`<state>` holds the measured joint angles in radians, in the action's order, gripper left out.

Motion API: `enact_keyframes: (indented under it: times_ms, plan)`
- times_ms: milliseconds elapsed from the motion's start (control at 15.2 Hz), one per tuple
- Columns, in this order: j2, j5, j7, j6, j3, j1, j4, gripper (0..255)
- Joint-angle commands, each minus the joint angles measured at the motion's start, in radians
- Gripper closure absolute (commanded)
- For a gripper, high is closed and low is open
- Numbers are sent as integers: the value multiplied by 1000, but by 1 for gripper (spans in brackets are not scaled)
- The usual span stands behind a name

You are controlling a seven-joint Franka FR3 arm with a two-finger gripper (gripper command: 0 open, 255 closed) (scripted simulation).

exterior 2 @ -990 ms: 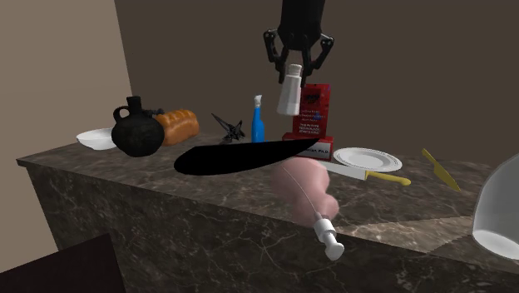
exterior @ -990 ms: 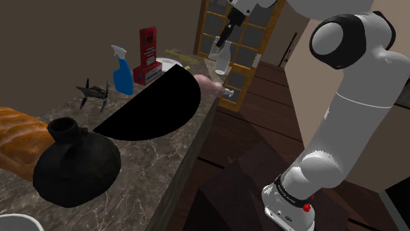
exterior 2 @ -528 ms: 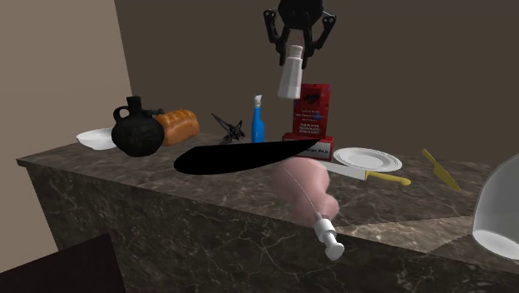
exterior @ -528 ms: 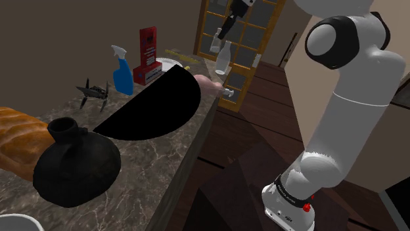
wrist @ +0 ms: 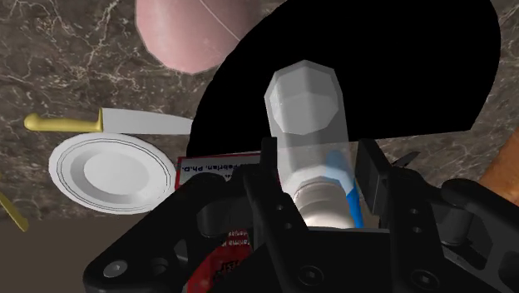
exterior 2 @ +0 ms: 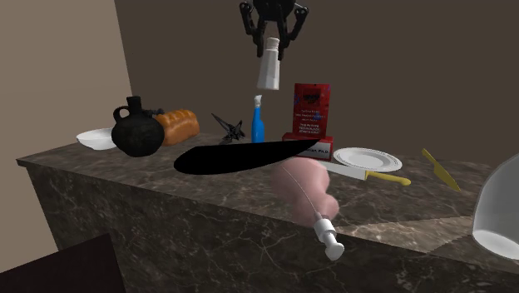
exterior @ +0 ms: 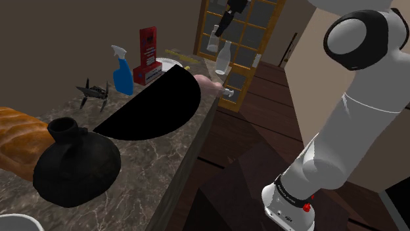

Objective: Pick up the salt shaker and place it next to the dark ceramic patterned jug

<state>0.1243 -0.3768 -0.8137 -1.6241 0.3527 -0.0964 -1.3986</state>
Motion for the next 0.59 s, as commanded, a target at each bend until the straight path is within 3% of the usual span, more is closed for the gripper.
enact_keyframes:
  times_ms: [0, 528]
  plan:
    - [-57, 27, 39, -40, -19, -34, -78, 255]
    - [-242, 104, 226, -150, -126, -136, -304, 255]
